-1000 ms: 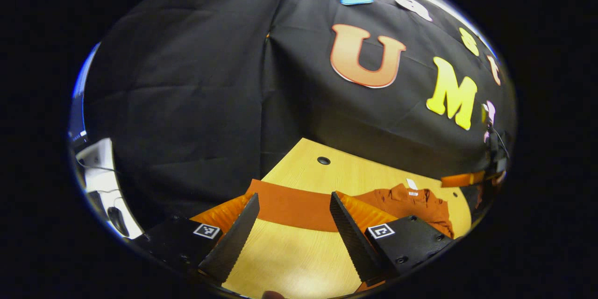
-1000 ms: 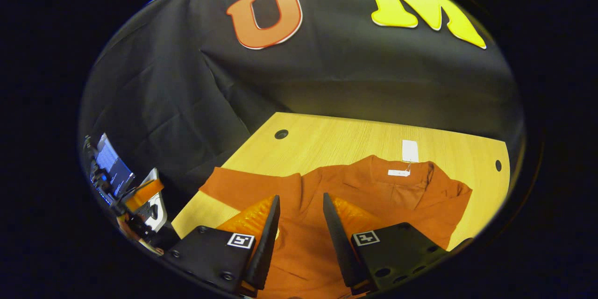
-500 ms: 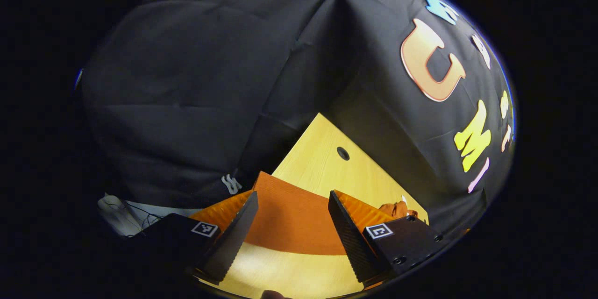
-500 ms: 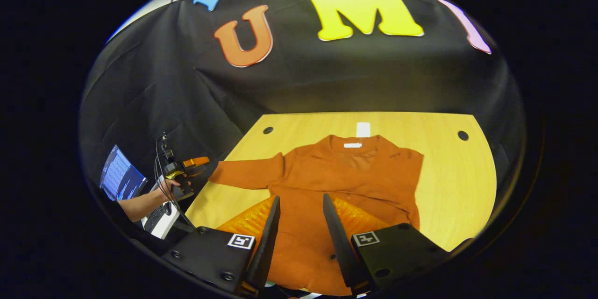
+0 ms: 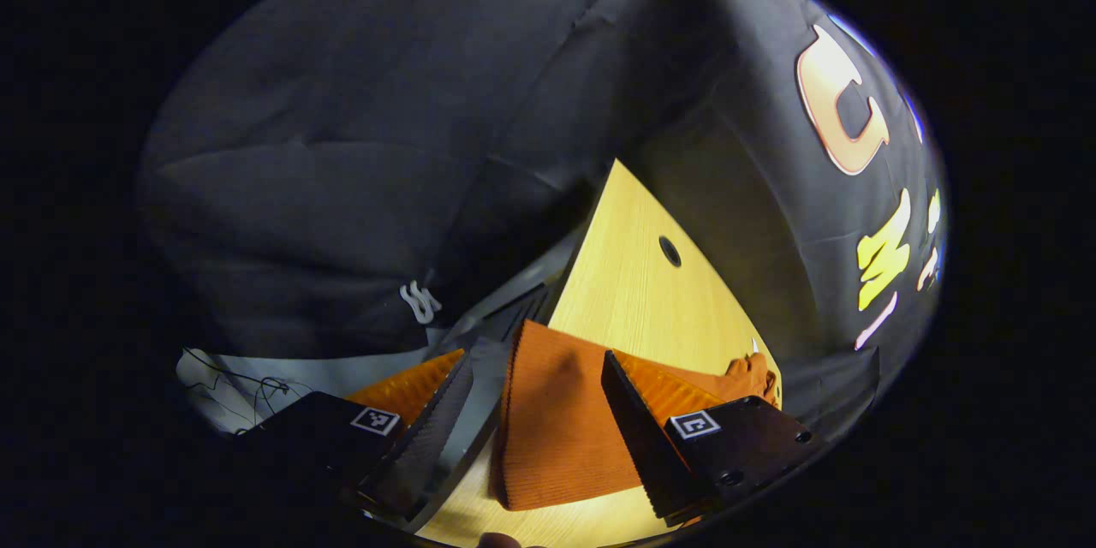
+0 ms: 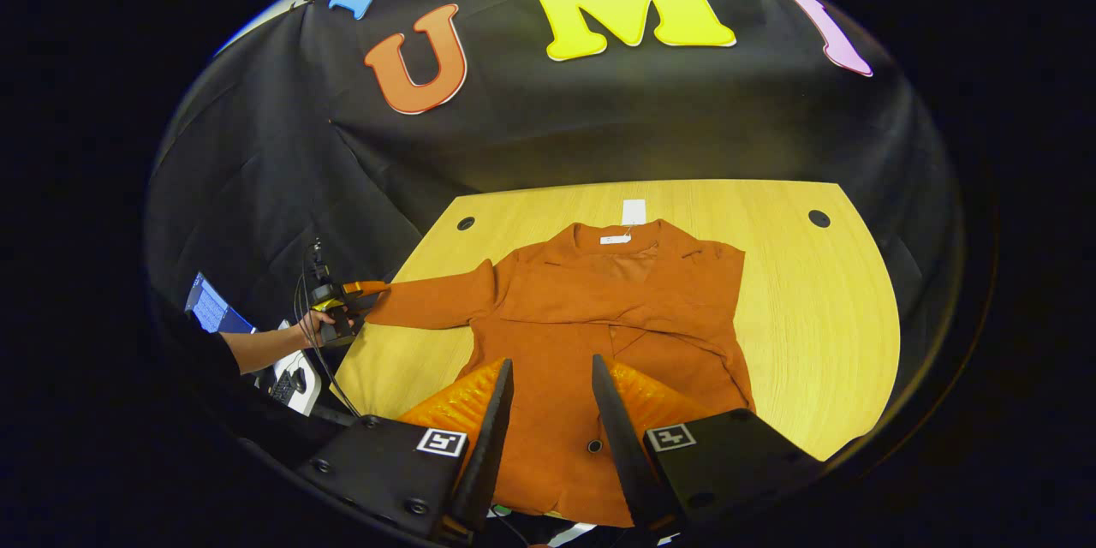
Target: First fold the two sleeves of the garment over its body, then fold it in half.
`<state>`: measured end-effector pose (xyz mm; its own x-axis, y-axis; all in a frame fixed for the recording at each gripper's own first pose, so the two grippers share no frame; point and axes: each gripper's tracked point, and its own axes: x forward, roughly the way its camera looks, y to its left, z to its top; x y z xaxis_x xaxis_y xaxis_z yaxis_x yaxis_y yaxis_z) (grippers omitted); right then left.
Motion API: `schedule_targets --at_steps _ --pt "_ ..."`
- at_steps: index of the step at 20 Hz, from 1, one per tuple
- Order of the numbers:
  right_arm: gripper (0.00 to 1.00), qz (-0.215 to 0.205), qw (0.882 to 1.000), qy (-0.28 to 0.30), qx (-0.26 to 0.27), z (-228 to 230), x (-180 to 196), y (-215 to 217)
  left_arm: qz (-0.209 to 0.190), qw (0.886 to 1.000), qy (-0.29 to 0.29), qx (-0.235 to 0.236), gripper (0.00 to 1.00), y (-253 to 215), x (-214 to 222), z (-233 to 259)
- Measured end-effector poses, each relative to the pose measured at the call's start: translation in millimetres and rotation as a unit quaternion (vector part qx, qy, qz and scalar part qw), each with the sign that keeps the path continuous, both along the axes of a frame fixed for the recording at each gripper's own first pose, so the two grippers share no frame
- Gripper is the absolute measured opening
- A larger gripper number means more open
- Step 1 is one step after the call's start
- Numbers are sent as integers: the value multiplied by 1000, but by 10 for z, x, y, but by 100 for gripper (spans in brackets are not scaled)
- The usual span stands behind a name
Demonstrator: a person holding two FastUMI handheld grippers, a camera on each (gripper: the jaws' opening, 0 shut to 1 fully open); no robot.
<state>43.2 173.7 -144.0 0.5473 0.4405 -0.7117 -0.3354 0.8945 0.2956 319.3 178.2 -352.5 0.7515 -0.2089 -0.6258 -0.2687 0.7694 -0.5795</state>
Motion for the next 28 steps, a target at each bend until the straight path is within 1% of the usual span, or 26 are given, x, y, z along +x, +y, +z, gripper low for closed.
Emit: schedule_targets --at_steps 2,3,4,5,6,8,10,12,14,17,20,23,25,26,27,28 --pt "61 7 1000 1 -6 -3 -19 -23 -15 1000 23 -3 99 -67 -33 -123" --pt "61 9 1000 2 -8 -16 -28 -17 -12 1000 18 -9 99 -83 -9 -79" --pt "61 7 1000 4 -6 -15 -22 -15 -8 1000 22 -2 88 -69 -4 -72" --pt "61 4 1000 7 -3 -15 -25 -10 -9 1000 24 10 99 -42 -3 -77" --pt "62 -1 1000 9 1 -5 -13 -13 -13 999 20 27 98 -42 10 -55" --pt "62 -15 1000 10 4 -13 21 -24 -16 996 22 84 73 18 -10 -44" --pt "62 -28 999 13 10 -30 57 -68 -22 990 28 139 66 88 14 36" --pt "62 -31 999 20 18 -53 3 -92 -7 980 29 195 35 210 25 91" --pt "62 -24 999 17 14 -83 -60 -122 -17 983 23 180 4 37 26 177" --pt "62 -6 1000 4 17 -5 -180 -107 -12 983 -2 182 3 -121 36 409" --pt "61 11 999 -23 23 102 -231 -116 -22 983 -35 177 3 -370 17 844" --pt "62 20 998 -35 52 219 -348 -125 -25 982 -61 179 3 -642 -23 1343" --pt "62 29 997 -47 61 284 -414 -223 -30 981 -75 177 3 -928 -74 1682" --pt "62 35 996 -57 62 322 -451 -306 -34 980 -85 178 0 -1106 -99 1861" --pt "62 39 995 -66 63 365 -513 -390 -38 979 -93 180 3 -1281 -119 2029" --pt "62 39 994 -73 68 408 -557 -488 -44 977 -99 182 3 -1484 -147 2199"
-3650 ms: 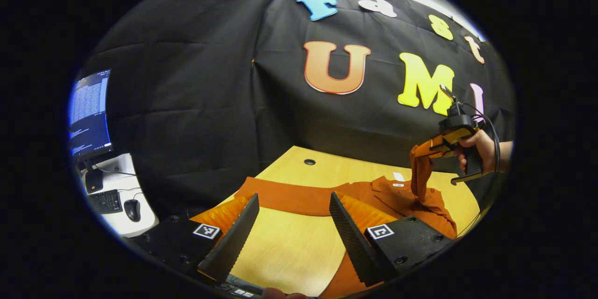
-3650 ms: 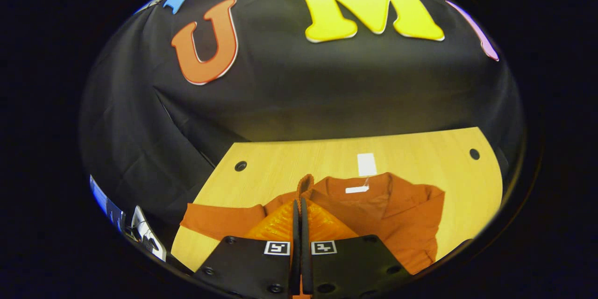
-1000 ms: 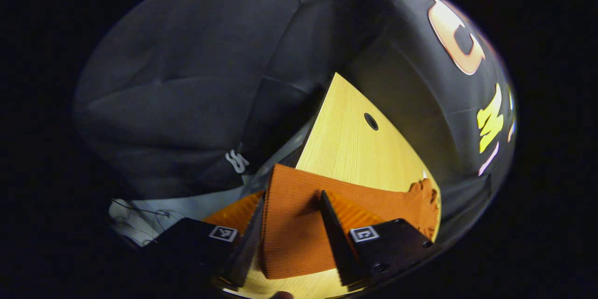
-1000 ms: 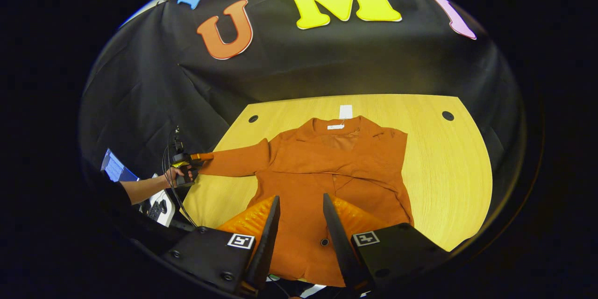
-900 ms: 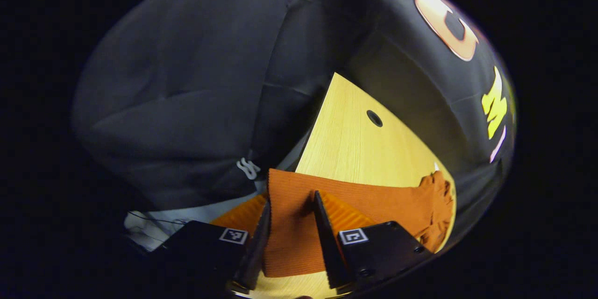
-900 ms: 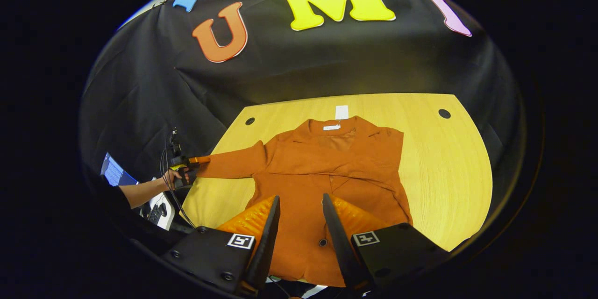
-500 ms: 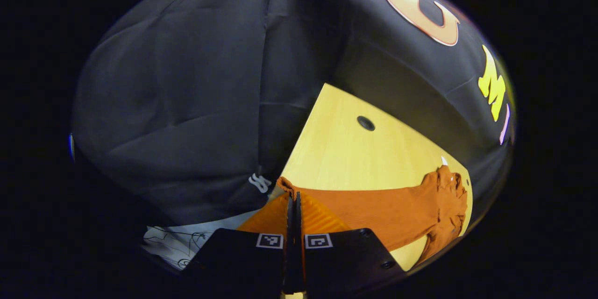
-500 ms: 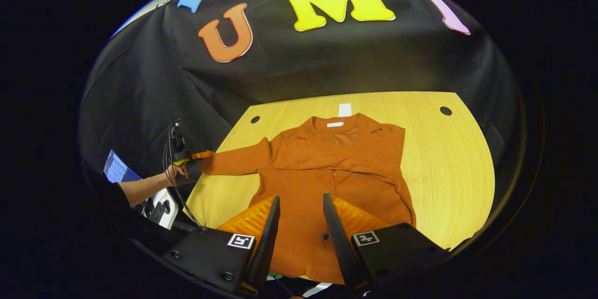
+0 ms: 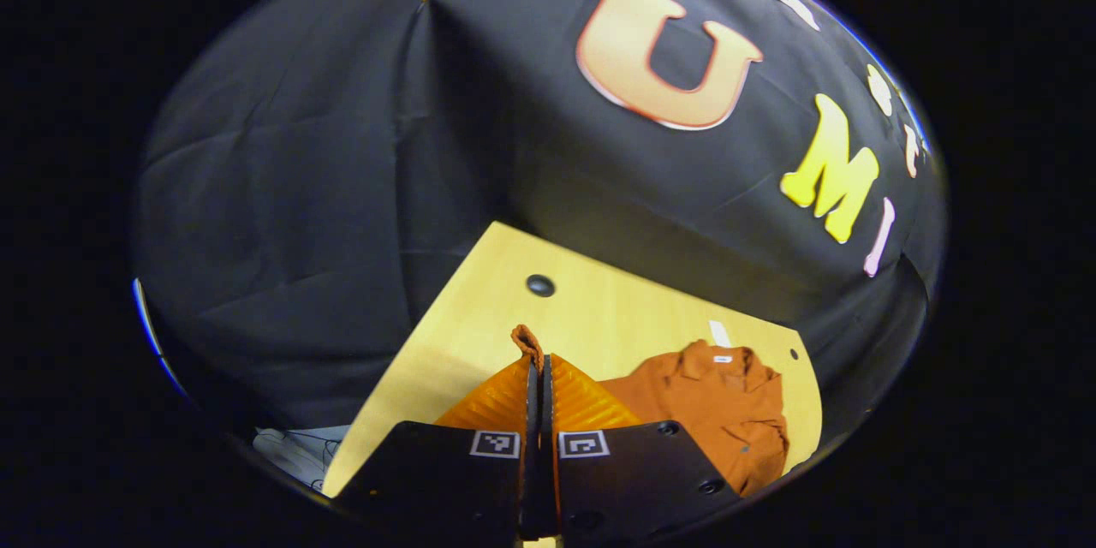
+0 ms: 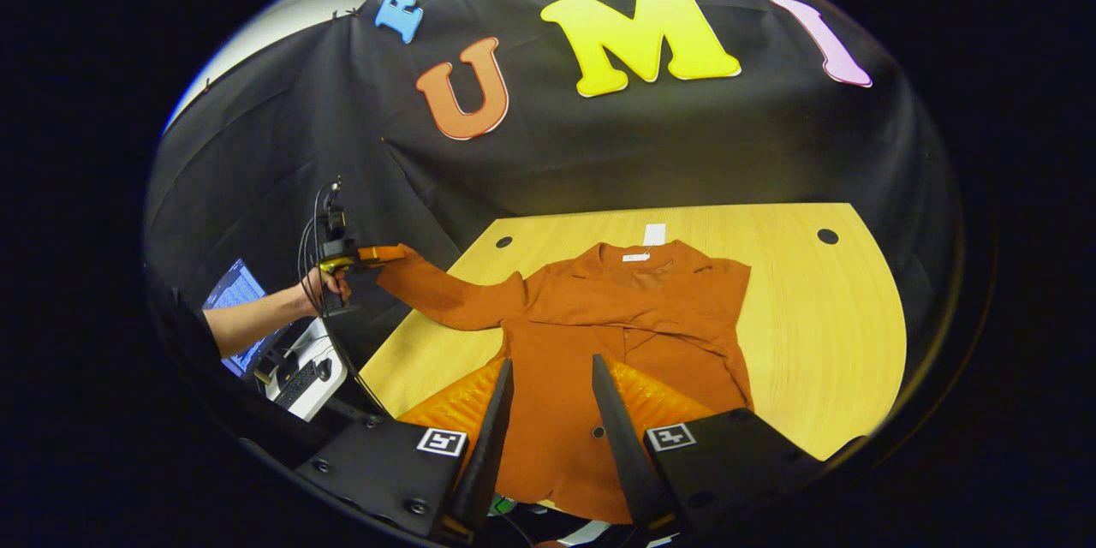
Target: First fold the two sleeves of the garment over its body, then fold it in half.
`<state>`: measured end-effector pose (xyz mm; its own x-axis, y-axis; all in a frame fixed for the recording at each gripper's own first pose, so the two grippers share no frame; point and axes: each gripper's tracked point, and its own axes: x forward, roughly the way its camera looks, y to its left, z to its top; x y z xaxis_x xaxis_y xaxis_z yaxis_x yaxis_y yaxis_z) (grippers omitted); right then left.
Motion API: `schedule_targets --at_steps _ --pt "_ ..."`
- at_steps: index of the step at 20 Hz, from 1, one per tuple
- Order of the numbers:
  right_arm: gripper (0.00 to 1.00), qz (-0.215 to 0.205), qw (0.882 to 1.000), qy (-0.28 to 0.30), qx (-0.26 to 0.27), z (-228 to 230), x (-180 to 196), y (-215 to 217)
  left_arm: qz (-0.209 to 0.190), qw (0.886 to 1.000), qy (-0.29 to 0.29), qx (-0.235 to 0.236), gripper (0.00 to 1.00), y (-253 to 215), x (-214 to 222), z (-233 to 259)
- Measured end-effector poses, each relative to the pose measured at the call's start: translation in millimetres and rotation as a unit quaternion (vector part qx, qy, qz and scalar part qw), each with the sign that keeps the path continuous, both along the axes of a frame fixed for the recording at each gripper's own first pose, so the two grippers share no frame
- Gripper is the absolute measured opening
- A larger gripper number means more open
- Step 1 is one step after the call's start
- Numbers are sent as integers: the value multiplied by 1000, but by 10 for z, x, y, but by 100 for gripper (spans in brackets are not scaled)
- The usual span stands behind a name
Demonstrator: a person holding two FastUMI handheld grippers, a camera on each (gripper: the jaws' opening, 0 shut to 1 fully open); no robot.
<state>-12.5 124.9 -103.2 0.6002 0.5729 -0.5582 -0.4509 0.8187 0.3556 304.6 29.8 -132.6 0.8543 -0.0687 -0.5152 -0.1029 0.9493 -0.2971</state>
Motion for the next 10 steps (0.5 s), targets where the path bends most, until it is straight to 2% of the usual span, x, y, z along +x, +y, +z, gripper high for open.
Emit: schedule_targets --at_steps 6,10 --pt "62 -19 999 -15 49 182 -321 -804 -70 996 -47 31 3 -1528 -105 969" --pt "61 -59 995 -24 75 325 -369 -1449 -142 987 -46 53 3 -2588 -79 1033"
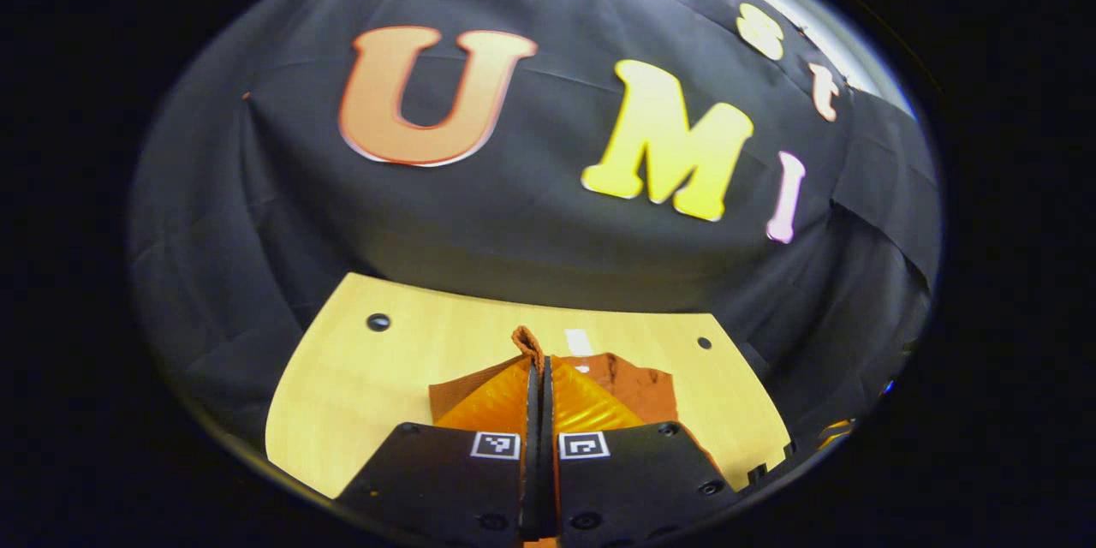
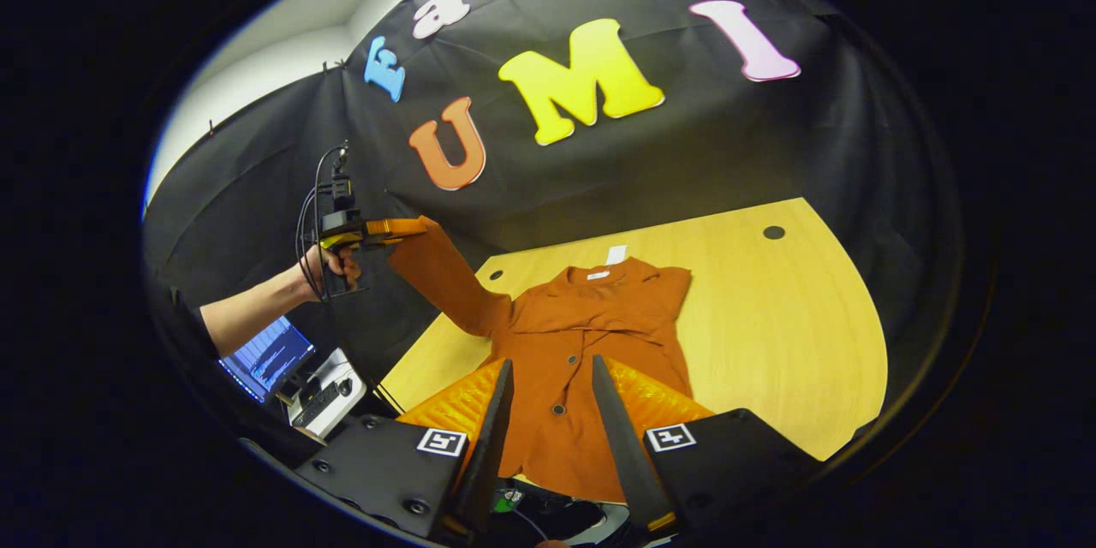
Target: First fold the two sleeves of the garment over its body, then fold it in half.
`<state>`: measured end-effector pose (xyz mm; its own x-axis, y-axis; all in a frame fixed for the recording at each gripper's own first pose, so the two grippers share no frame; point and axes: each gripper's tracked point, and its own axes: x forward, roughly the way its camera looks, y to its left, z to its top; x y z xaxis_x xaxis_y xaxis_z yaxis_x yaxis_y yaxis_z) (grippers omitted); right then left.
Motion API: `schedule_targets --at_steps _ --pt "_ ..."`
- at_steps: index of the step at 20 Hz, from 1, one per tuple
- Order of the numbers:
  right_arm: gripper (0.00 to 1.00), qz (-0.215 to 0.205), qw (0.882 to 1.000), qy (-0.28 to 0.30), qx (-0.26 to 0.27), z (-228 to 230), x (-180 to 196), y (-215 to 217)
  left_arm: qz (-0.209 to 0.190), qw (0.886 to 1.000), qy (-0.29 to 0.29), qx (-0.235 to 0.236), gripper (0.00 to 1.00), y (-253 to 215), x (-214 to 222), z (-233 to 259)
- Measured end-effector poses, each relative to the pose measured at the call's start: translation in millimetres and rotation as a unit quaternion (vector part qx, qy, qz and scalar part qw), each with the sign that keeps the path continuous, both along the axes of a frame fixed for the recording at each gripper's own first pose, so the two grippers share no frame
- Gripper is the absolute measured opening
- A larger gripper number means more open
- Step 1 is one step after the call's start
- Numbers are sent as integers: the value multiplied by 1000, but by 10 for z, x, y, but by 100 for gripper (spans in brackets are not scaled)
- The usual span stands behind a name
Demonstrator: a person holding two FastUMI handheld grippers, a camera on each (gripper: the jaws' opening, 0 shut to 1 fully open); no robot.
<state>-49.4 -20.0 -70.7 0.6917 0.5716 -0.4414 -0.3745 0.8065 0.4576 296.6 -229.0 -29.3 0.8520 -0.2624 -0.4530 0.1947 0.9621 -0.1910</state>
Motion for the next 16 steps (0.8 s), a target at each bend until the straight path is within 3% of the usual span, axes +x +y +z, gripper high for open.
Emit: schedule_targets --at_steps 6,16 --pt "61 -90 996 14 11 -7 -81 -1011 -67 997 46 13 3 -1224 185 -344" --pt "61 -232 971 54 -22 -272 -631 -2219 -117 983 128 53 0 -2674 723 -1899"
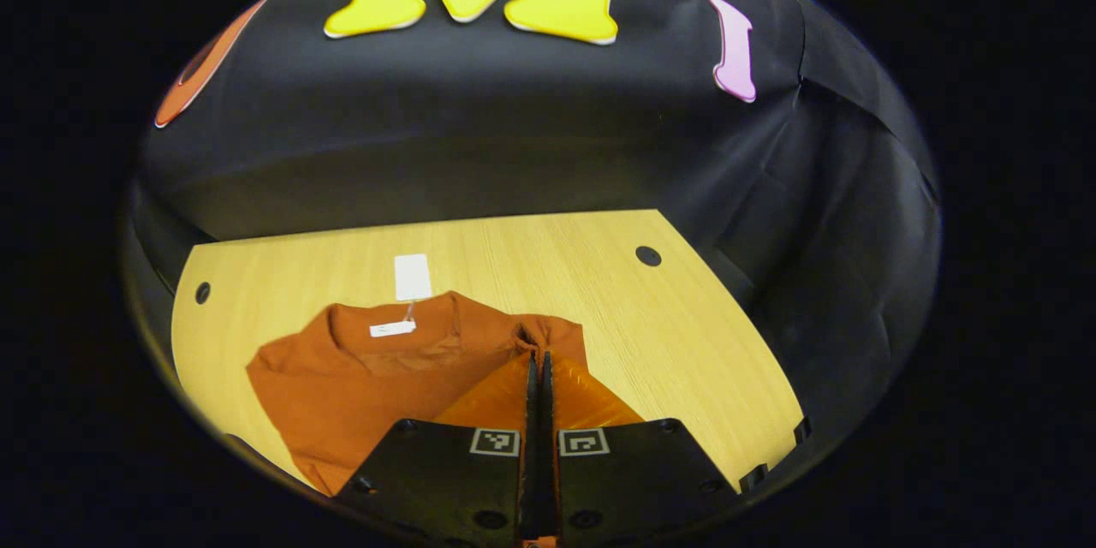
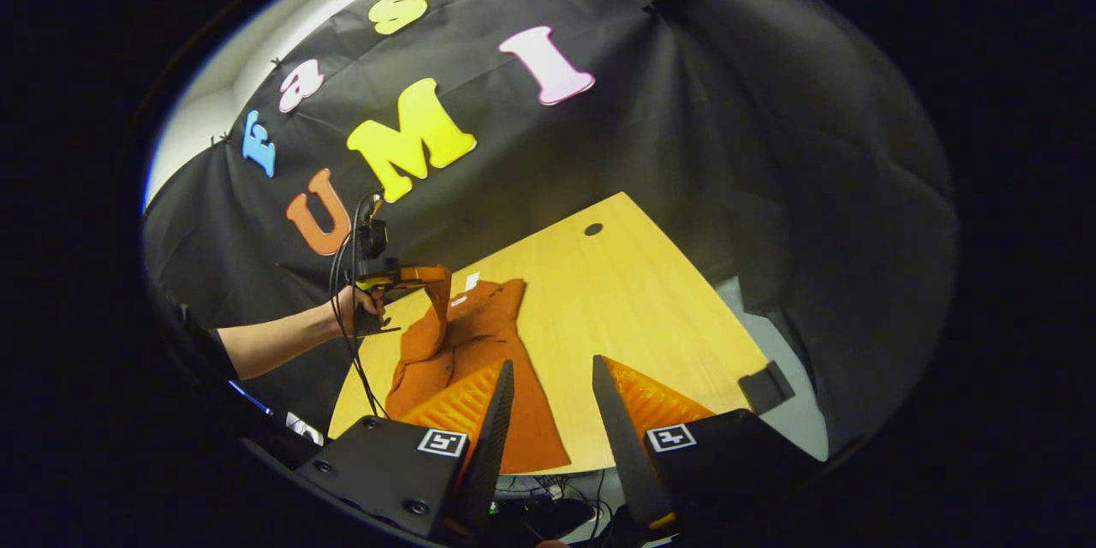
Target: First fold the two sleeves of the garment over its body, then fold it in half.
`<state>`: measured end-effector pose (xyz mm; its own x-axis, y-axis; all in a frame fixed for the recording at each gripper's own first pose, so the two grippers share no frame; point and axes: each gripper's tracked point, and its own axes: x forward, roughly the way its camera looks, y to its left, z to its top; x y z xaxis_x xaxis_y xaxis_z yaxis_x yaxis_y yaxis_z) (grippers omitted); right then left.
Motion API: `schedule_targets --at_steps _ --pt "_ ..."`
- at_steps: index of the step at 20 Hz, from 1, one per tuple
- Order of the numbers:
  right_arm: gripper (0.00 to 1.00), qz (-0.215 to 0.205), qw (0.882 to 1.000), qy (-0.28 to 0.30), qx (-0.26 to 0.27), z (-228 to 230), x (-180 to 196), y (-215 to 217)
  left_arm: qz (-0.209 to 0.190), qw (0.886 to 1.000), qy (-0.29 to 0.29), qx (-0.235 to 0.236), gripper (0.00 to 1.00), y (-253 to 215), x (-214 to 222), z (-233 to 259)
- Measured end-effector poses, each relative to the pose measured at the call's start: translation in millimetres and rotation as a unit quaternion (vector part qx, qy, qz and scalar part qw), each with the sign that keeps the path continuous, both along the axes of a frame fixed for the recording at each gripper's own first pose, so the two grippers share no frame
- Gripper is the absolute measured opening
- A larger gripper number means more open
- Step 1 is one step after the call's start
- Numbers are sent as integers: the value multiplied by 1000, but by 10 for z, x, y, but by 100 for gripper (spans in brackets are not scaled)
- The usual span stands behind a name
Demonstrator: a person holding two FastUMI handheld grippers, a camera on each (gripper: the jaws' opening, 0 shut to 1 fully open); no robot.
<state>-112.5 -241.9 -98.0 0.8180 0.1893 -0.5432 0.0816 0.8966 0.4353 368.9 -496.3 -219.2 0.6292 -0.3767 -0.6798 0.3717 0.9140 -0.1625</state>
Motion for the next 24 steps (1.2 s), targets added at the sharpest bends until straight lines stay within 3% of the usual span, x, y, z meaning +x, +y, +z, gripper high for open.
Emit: schedule_targets --at_steps 4,7,9,10,11,13,17,21,24 --pt "61 -40 999 22 -14 -86 -250 -204 25 999 24 30 3 -124 166 -541" --pt "61 -47 998 24 -32 -53 -314 -177 30 999 22 -3 4 -267 275 -585" --pt "61 -44 998 24 -40 -51 -325 -128 22 999 31 -26 13 -367 288 -520" --pt "62 -41 998 24 -40 -42 -308 -86 21 999 31 -22 26 -350 282 -448" --pt "62 -37 998 22 -40 -25 -295 -40 21 999 23 -15 30 -389 149 -612" --pt "62 -25 999 14 -42 17 -249 55 17 999 36 -25 30 -306 81 -398" --pt "62 10 999 0 -39 77 -71 304 39 998 -2 -43 100 -109 -25 -3" --pt "62 66 996 -26 -51 164 222 640 71 993 -69 -66 100 319 -357 642" --pt "63 106 990 -52 -74 228 405 830 110 983 -133 -60 99 911 -710 1158"
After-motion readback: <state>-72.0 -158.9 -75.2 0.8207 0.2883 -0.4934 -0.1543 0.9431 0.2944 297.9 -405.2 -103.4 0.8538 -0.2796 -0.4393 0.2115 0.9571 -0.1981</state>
